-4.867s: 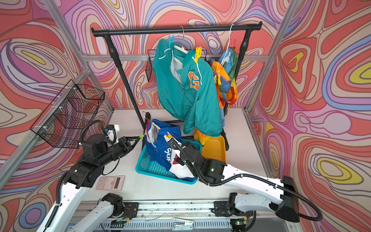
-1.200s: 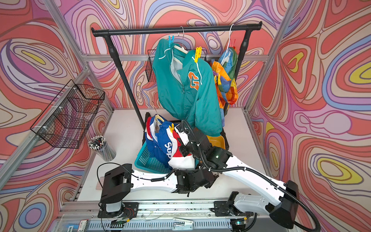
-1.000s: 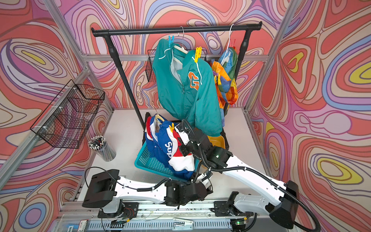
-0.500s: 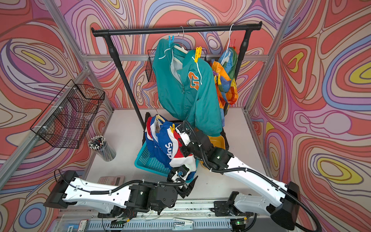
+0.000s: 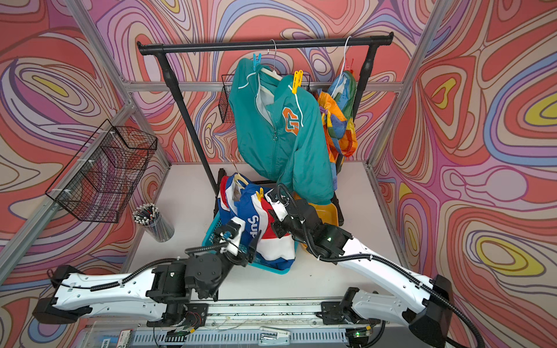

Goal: Remove the clothespins securing jackets to the hanger
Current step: Adjust the hanger in the basket.

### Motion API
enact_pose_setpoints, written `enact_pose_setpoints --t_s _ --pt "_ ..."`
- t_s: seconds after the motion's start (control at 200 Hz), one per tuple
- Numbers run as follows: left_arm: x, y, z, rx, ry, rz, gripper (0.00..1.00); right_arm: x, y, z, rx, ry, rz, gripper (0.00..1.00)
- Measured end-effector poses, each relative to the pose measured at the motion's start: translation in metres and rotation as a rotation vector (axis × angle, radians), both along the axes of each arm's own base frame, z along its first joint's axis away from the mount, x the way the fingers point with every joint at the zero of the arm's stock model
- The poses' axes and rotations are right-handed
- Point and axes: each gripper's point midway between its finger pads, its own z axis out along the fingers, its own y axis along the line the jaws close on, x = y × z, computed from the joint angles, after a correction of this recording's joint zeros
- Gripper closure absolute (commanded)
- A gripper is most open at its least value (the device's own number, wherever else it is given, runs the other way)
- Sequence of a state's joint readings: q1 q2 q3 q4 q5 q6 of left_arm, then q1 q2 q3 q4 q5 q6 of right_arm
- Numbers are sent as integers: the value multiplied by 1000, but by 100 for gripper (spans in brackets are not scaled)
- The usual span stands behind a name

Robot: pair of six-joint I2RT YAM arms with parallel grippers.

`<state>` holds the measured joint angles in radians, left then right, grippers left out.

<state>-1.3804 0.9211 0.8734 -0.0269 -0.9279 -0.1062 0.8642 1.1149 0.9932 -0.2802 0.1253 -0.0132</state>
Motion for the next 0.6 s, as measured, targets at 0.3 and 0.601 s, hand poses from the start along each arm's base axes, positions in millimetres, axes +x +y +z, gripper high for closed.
enact_pose_setpoints --t_s 0.3,0.601 --pt "64 81 49 -126 8 131 12 -4 3 -4 23 1 25 100" --pt "118 57 22 -125 159 -1 14 -7 6 -3 37 5 47 100"
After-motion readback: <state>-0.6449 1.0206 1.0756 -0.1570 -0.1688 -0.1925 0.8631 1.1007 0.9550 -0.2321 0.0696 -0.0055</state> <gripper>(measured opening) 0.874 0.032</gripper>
